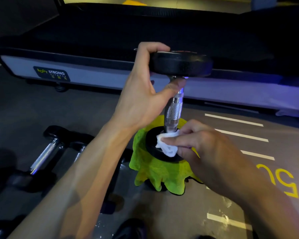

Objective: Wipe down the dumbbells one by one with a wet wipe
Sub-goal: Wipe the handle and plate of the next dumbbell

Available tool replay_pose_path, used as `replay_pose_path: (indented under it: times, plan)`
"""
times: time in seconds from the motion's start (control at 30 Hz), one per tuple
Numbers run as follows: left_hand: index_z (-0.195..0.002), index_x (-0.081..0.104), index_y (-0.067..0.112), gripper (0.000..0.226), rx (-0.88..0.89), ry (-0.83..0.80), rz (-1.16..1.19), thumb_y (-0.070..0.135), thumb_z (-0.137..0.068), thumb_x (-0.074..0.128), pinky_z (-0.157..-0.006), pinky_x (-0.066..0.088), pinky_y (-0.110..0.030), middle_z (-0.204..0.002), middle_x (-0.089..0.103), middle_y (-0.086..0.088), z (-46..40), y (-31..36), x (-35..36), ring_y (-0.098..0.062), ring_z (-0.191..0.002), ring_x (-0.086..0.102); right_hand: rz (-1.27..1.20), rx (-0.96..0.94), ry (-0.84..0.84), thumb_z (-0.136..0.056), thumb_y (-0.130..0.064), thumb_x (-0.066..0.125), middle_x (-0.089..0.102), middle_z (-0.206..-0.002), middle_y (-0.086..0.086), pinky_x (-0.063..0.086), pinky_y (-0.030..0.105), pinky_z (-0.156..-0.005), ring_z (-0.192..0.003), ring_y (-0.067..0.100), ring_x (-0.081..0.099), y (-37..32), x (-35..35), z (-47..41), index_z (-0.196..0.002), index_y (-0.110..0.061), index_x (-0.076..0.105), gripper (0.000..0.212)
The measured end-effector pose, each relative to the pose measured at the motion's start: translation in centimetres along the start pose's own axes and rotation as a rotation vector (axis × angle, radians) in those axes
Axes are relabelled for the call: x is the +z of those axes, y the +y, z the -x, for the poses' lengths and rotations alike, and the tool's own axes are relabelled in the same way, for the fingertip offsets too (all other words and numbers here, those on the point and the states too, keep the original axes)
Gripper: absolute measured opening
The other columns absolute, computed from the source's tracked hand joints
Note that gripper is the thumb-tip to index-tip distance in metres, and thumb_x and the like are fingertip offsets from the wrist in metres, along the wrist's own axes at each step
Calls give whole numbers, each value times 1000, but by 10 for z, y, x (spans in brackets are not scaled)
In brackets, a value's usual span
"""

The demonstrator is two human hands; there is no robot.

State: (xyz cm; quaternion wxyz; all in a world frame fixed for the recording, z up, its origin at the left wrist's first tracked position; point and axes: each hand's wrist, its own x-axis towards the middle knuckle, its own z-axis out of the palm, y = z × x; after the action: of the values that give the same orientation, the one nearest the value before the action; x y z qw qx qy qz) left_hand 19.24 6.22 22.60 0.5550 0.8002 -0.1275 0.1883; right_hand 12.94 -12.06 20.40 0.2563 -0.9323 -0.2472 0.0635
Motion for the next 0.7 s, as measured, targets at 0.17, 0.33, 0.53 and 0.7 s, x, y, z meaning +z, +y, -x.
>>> replay_pose_path:
  times: [0.17, 0.33, 0.53, 0.7]
  plan:
    - [-133, 46, 18, 59, 15, -53, -28, 26, -87, 82, -99, 52, -43, -120, 63, 5, -3, 0, -1, -14, -113, 62, 21, 16, 96, -95, -40, 64, 59, -97, -18, 51, 38, -76, -91, 12, 61, -2, 0, -17, -115, -64, 62, 32]
    - [-132, 45, 16, 60, 29, -56, -10, 29, -86, 82, -98, 52, -51, -120, 63, 0, -6, -3, -3, -22, -113, 62, 245, -35, 129, -95, -46, 55, 64, -105, -14, 54, 39, -75, -98, 20, 65, -9, -3, -23, -116, -57, 60, 24]
    - [-131, 45, 20, 59, 13, -91, 51, 26, -85, 83, -100, 52, -55, -126, 62, 0, -8, -5, -1, -24, -118, 63, 288, -116, 389, -85, -27, 52, 61, -85, -7, 39, 26, -46, -64, 28, 64, 0, 18, -12, -102, -41, 76, 33]
    - [-127, 47, 13, 54, -9, -77, 109, 20, -86, 81, -98, 57, -54, -115, 62, 2, -15, -7, -2, -21, -112, 67, 204, -224, 621, -92, -16, 59, 64, -93, -1, 47, 32, -45, -66, 25, 64, 5, 6, -24, -108, -30, 76, 27]
